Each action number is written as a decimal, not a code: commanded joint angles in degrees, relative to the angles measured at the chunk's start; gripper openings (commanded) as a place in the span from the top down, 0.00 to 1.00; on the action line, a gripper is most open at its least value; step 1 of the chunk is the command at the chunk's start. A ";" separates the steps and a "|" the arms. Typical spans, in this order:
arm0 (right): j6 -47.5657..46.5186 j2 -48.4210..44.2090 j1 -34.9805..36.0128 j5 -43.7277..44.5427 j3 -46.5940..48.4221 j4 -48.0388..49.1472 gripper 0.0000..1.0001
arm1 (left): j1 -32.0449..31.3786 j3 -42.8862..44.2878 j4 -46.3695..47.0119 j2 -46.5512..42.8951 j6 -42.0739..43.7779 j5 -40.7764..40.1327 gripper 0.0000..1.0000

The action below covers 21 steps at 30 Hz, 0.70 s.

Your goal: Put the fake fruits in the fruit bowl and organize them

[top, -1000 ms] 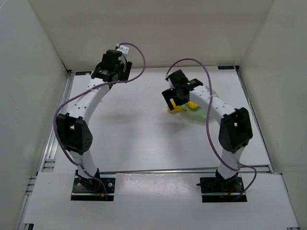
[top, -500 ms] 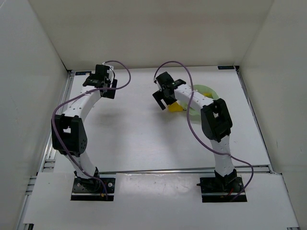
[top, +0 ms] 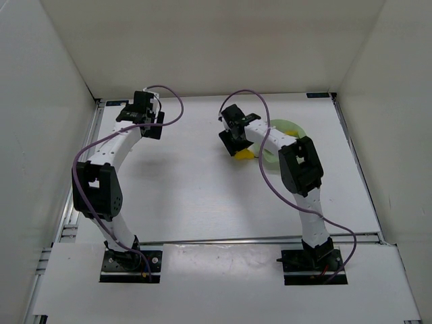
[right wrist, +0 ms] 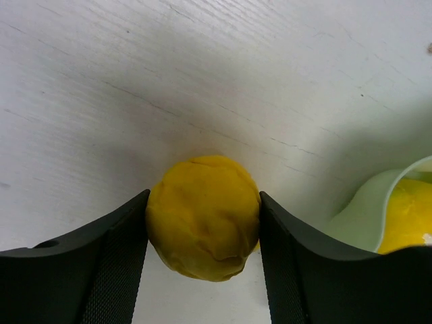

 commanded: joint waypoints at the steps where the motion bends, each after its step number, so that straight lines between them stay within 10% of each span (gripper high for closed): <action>1: 1.92 0.73 0.23 -4.17 2.16 -1.61 0.44 | 0.20 2.23 -0.05 -0.70 -0.72 -1.19 0.00; 6: 5.87 -1.54 0.23 -7.95 5.66 -4.08 0.70 | 0.73 2.85 -0.57 -0.69 -0.19 -1.90 0.00; 14: 24.93 -26.21 -10.72 -23.95 -12.05 12.85 0.71 | 0.73 2.24 -1.10 -1.92 -0.19 -3.13 0.00; 21: 31.56 -34.52 -21.47 -13.16 -25.52 13.94 0.71 | 1.96 1.18 -1.10 -3.16 0.33 -3.65 0.00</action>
